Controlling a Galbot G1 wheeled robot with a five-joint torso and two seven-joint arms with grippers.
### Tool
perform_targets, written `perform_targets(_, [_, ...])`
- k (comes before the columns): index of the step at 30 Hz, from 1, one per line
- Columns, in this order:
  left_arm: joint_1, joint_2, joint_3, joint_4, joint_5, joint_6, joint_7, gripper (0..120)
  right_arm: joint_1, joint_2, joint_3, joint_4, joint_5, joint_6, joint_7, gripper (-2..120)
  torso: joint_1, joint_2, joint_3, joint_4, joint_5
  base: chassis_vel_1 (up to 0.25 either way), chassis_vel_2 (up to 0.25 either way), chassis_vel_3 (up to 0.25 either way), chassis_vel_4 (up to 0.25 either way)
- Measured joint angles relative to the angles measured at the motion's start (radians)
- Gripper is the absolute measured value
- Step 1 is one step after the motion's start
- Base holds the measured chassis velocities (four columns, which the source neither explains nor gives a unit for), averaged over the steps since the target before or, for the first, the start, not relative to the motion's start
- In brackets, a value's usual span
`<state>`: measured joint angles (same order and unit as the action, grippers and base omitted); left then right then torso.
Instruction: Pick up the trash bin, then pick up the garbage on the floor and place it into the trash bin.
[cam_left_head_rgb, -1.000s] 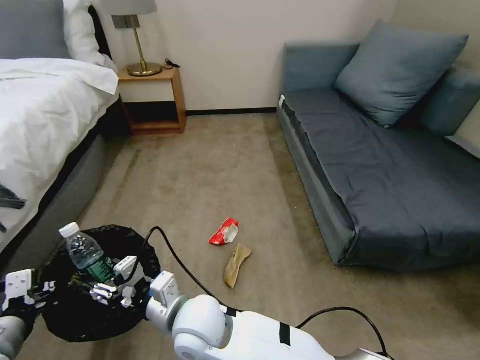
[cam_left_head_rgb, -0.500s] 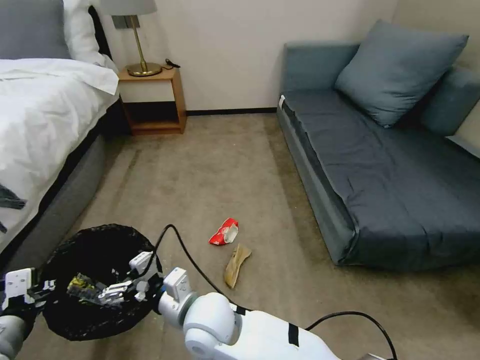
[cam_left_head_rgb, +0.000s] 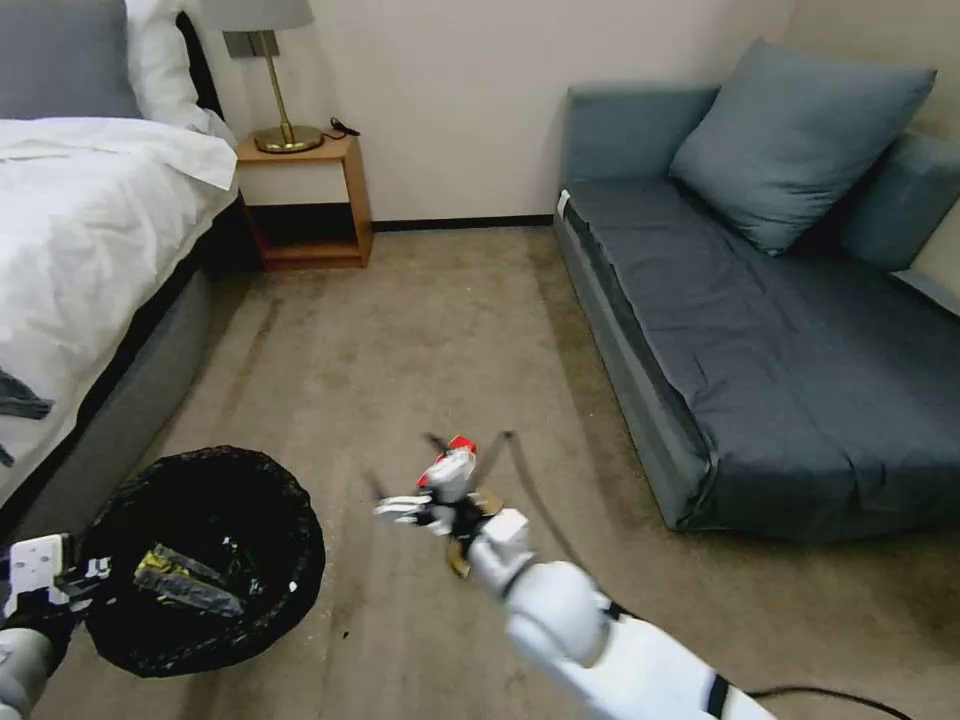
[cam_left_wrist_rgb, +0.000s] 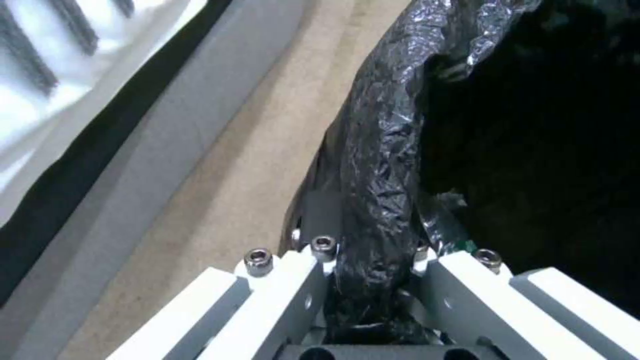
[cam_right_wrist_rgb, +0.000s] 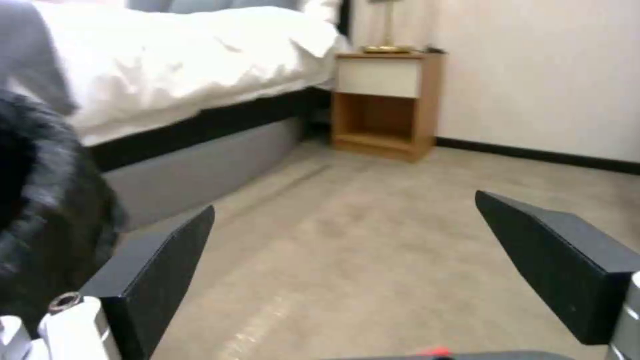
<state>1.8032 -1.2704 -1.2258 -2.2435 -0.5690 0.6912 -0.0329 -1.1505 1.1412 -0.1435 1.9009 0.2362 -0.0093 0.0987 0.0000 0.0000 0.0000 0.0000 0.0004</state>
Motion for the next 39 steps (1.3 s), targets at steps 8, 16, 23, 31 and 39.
perform_targets(8, [0.005,-0.001,-0.025,0.013,-0.011,-0.001,0.000,3,-0.226,-0.017,0.196,0.055,-0.006,0.098,-0.047,100,0.000,0.000,0.000,0.0000,0.0000,0.000,0.000,0.000,0.000])
perform_targets(16, [-0.001,0.006,-0.027,0.026,-0.011,-0.002,0.001,3,-0.309,-0.006,0.218,0.054,-0.070,0.117,-0.077,100,0.000,0.000,0.000,0.0001,-0.0002,0.000,0.000,0.000,0.000])
perform_targets(23, [-0.004,0.006,-0.018,0.030,-0.011,-0.004,0.003,3,-0.316,0.010,0.206,0.023,-0.112,0.123,-0.080,100,0.000,0.000,0.000,0.0001,-0.0004,-0.017,0.013,0.010,-0.020])
perform_targets(31, [-0.013,0.017,-0.018,0.041,-0.011,-0.004,0.004,3,-0.310,0.015,0.188,0.001,-0.131,0.122,-0.080,100,0.000,0.000,0.000,0.0000,-0.0004,-0.101,0.111,0.099,-0.105])
perform_targets(39, [-0.018,0.022,-0.018,0.048,-0.011,-0.005,0.004,3,-0.289,0.007,0.159,-0.028,-0.146,0.089,-0.070,100,0.000,0.000,0.000,0.0001,-0.0005,-0.102,0.108,0.101,-0.109])
